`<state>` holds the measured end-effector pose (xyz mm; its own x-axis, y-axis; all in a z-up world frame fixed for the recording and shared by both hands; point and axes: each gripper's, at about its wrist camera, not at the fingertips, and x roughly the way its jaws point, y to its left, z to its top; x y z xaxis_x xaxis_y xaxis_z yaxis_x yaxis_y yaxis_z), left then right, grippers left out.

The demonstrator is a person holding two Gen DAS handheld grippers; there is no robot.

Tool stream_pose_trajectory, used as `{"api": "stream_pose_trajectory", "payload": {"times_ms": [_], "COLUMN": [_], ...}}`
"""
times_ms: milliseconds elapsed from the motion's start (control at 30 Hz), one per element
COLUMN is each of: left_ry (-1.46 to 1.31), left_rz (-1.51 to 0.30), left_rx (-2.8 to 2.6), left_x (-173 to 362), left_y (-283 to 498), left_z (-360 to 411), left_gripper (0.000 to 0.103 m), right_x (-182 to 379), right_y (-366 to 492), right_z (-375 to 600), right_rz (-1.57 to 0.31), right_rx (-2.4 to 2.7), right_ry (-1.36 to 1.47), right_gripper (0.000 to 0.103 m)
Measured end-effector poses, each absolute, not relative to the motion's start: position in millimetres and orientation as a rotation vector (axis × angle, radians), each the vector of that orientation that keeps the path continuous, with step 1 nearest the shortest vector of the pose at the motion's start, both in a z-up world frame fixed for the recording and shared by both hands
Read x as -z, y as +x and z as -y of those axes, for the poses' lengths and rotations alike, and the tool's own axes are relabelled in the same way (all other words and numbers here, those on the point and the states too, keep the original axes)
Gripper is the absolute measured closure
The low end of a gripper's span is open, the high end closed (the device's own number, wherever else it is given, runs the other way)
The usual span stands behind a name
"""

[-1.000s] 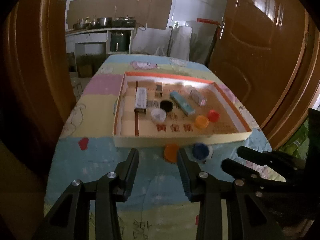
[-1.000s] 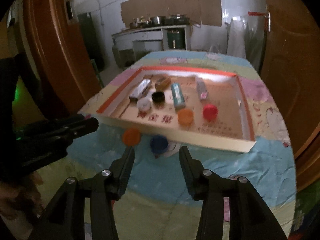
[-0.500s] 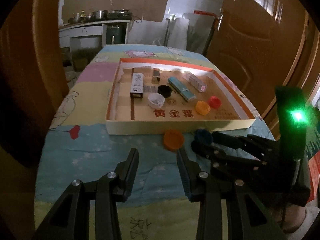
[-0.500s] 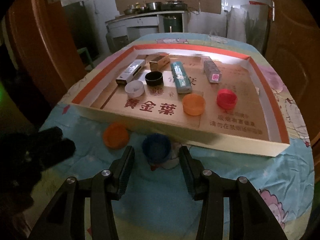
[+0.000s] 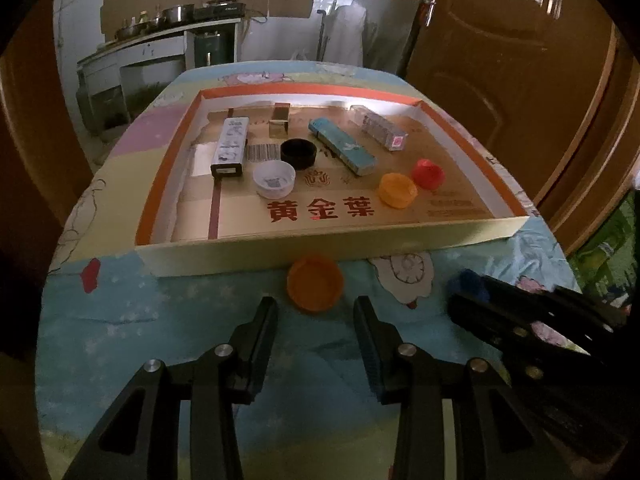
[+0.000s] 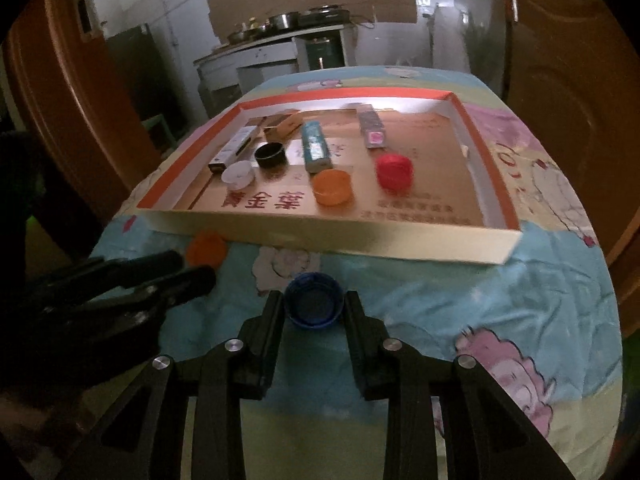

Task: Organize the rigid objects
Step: 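Grasp the orange cap with the left gripper while the right gripper grasps the blue cap, then carry the orange cap in the left gripper while the right gripper carries the blue cap over the tray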

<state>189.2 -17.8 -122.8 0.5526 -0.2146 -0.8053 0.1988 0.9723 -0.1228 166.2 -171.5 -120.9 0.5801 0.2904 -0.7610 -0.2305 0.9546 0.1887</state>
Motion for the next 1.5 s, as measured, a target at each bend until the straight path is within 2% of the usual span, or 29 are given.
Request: {"api": "stream_pose_trajectory", "payload": {"times_ms": [233,267,600,1000,1500], "left_ry": [-0.008,-0.003,-0.080,-0.097,-0.085], "left_rz": [-0.934,-0.926,-0.876,-0.786,-0.762], "left_rx": [0.207,0.195,0.189,0.251,0.262], "left_x": [125,125,111,58,34], "left_y": [199,198,184,178,208], "left_z": [25,25,11,8,23], "left_gripper": [0.063,0.073,0.073,0.073,0.073], "right_x": [121,121,118,83,48], "right_y": [160,159,152,153,184], "right_z": [179,179,184,182,198], "right_rz": [-0.901,-0.902,-0.900,-0.823,-0.757], "right_rx": [-0.320,-0.322,-0.316,-0.311,-0.262], "right_ry": [0.110,0.114,0.142,0.113,0.072], "right_gripper": [0.072,0.072,0.072,0.072,0.072]}}
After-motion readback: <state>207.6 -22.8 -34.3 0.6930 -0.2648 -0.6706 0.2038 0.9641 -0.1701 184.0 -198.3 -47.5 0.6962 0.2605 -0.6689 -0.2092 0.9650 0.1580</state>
